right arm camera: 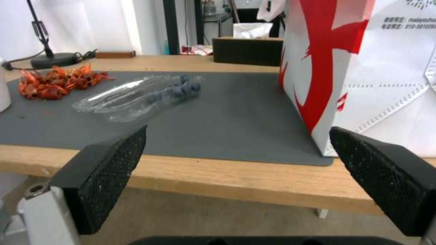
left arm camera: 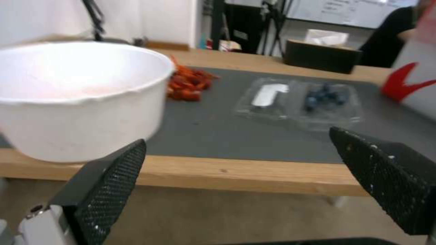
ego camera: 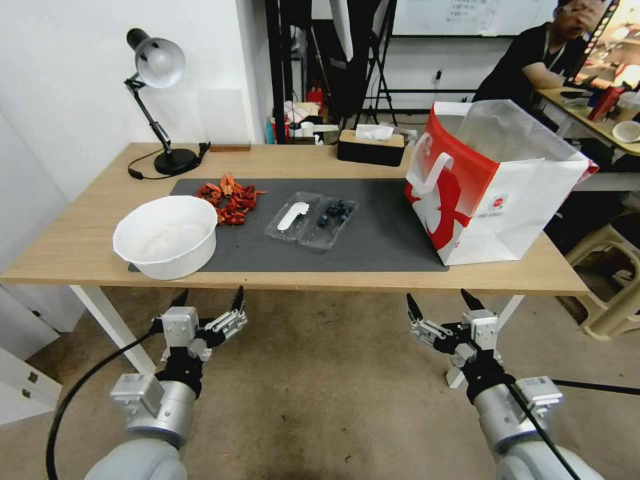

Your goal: Close the takeout container lid, then place the container into the takeout bag.

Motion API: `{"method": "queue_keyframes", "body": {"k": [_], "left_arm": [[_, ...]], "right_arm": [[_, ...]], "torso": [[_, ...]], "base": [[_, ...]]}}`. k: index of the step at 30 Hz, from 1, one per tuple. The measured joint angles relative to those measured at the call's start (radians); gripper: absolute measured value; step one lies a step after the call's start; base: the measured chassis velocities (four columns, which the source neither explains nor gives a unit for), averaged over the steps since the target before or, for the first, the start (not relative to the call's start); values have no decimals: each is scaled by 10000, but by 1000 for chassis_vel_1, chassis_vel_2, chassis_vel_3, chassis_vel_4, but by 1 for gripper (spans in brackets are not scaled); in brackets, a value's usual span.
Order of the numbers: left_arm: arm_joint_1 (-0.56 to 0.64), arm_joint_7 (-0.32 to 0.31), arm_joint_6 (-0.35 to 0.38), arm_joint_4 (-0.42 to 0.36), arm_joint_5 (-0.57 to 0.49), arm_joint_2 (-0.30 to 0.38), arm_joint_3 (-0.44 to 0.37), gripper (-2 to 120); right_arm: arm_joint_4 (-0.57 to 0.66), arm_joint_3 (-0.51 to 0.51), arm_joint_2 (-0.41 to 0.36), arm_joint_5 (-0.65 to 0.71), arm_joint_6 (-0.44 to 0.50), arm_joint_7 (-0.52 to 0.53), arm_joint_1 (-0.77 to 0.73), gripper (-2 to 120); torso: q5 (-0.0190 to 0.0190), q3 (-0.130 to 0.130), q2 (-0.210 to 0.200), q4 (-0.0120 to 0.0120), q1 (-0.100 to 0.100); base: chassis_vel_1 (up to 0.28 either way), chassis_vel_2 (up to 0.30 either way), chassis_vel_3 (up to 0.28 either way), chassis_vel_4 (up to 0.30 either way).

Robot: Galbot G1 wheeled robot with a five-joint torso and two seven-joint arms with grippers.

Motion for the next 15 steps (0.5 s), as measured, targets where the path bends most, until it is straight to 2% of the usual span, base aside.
{"method": "queue_keyframes", "body": {"k": [3,15], "left_arm": [[-43,0,310,-38,-250,77,32,100],[31,118,-22,207,59,66,-18,100]], "right_arm": [[-70,20,-9,1,90,-3,17,100],[-181,-63,-9,-8,176,-7,-48,100]], "torso": [[-4,0,1,0,0],[-3,0,0,0,1]], "base": [[0,0,0,0],[0,0,0,0]]}}
